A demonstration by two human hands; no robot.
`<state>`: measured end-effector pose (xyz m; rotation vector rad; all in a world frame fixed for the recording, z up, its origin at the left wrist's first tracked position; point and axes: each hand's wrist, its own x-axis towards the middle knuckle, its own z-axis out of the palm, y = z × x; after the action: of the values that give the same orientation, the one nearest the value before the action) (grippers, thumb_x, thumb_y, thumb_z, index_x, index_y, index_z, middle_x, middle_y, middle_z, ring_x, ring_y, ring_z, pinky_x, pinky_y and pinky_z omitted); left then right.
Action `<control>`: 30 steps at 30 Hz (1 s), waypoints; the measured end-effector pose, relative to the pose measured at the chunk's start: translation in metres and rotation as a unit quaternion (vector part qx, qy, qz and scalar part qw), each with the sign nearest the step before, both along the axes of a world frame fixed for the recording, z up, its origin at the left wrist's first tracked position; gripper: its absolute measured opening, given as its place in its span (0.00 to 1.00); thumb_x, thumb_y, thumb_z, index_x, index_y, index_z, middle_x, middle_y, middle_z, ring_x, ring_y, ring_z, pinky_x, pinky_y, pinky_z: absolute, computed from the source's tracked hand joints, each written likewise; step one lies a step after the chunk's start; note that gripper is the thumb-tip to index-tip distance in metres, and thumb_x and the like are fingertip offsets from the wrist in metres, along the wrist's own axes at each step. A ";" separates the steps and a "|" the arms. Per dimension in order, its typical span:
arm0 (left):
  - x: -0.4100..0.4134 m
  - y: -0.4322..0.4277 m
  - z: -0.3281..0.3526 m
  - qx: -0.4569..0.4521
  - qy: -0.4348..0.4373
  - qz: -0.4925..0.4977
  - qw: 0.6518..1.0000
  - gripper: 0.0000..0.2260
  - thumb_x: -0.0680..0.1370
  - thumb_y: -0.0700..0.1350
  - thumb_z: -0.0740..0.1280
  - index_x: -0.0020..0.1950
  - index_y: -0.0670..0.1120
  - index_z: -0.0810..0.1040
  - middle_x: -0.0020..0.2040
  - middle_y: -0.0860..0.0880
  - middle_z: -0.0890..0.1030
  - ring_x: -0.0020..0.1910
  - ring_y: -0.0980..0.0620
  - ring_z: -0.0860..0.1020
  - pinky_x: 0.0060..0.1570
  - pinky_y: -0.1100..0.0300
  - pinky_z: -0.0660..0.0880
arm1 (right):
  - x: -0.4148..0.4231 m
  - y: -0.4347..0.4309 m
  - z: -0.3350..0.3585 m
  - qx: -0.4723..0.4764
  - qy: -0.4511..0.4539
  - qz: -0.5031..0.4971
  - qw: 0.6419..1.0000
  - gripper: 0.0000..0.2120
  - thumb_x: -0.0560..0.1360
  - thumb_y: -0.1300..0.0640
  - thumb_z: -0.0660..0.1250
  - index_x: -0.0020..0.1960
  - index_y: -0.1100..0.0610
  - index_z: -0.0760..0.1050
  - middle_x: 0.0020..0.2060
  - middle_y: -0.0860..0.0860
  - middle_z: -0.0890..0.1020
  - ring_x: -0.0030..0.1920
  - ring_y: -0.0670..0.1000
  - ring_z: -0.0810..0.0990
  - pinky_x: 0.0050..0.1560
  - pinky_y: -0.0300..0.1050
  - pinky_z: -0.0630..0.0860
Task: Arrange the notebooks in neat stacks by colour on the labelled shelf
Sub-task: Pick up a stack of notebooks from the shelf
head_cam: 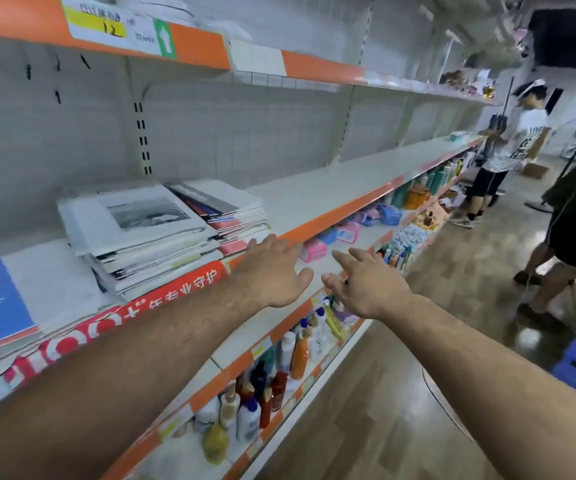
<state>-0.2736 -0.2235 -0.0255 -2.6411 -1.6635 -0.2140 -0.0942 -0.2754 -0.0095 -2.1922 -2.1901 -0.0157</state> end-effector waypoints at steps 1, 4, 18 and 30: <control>0.001 0.018 0.003 0.010 0.003 -0.003 1.000 0.29 0.81 0.62 0.49 0.79 0.51 0.58 0.78 0.48 0.62 0.78 0.43 0.56 0.75 0.40 0.52 | 0.001 0.019 0.004 -0.001 -0.001 0.002 1.000 0.33 0.80 0.33 0.49 0.81 0.47 0.52 0.79 0.54 0.57 0.78 0.58 0.56 0.74 0.59 0.61; -0.001 0.068 0.016 0.026 0.005 0.009 1.000 0.30 0.81 0.63 0.49 0.79 0.50 0.57 0.78 0.48 0.62 0.77 0.44 0.56 0.75 0.41 0.52 | 0.001 0.075 0.015 0.013 -0.002 0.018 1.000 0.34 0.80 0.33 0.48 0.80 0.48 0.53 0.79 0.54 0.58 0.78 0.58 0.57 0.74 0.59 0.62; -0.043 0.176 0.030 -0.005 -0.010 0.159 0.987 0.29 0.82 0.61 0.47 0.81 0.50 0.55 0.80 0.47 0.59 0.79 0.45 0.54 0.77 0.41 0.49 | -0.042 0.247 0.024 0.004 0.082 0.149 0.985 0.29 0.82 0.38 0.50 0.79 0.49 0.58 0.77 0.53 0.63 0.76 0.56 0.62 0.73 0.54 0.63; -0.042 0.183 0.032 -0.023 0.019 0.371 0.928 0.28 0.80 0.61 0.50 0.74 0.45 0.66 0.74 0.43 0.69 0.74 0.42 0.63 0.71 0.43 0.63 | -0.076 0.339 0.023 -0.066 0.260 0.267 0.926 0.28 0.78 0.39 0.62 0.53 0.65 0.79 0.49 0.58 0.83 0.51 0.57 0.81 0.55 0.51 0.77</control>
<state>-0.3155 -0.0400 0.0060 -1.8212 -2.5046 -0.1024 -0.1700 0.0636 0.0130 -1.3404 -2.3953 0.6630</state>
